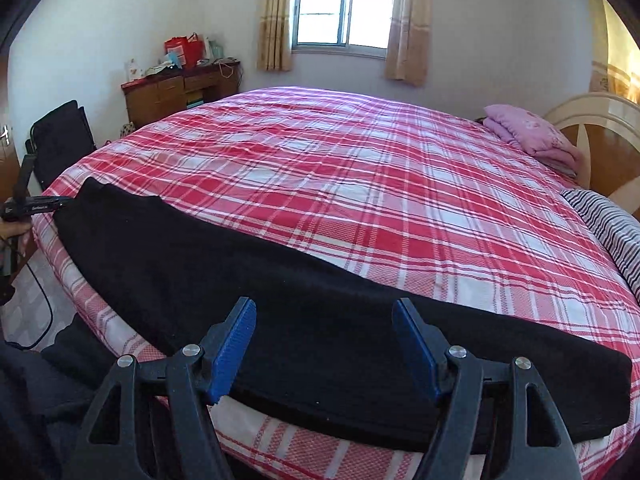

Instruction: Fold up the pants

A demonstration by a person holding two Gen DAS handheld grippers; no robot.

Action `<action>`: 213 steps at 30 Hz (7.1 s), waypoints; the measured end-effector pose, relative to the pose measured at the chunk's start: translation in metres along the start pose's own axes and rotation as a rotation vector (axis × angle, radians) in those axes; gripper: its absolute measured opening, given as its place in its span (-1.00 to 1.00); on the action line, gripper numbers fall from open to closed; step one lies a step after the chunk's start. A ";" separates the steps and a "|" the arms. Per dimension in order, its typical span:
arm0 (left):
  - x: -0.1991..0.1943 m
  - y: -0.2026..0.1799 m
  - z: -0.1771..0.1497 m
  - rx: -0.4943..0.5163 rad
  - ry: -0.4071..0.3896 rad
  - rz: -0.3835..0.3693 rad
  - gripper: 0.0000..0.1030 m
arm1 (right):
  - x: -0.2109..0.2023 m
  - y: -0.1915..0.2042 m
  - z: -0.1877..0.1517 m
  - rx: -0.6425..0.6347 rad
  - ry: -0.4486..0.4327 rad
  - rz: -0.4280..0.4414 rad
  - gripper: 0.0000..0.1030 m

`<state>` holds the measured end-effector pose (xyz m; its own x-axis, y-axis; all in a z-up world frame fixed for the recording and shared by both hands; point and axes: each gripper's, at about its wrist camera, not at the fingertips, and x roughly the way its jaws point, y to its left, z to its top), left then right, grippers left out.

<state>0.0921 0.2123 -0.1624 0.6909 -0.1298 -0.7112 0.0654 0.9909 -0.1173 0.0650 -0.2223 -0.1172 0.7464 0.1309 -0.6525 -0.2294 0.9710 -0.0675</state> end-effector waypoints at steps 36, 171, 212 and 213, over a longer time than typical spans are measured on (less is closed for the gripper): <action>-0.033 0.017 0.011 0.053 -0.006 0.128 -0.59 | 0.018 -0.003 -0.007 0.081 0.072 0.101 0.40; 0.014 -0.228 -0.006 0.548 0.095 -0.347 0.84 | 0.022 -0.216 -0.037 0.791 0.081 0.119 0.08; 0.055 -0.273 -0.021 0.547 0.165 -0.242 1.00 | -0.087 -0.262 -0.114 0.807 -0.050 -0.128 0.27; 0.055 -0.272 -0.021 0.546 0.165 -0.243 1.00 | -0.086 -0.263 -0.116 0.815 -0.033 -0.145 0.27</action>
<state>0.0973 -0.0655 -0.1840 0.4925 -0.3148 -0.8114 0.5963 0.8012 0.0511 -0.0110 -0.5123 -0.1309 0.7542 -0.0133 -0.6565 0.3864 0.8173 0.4274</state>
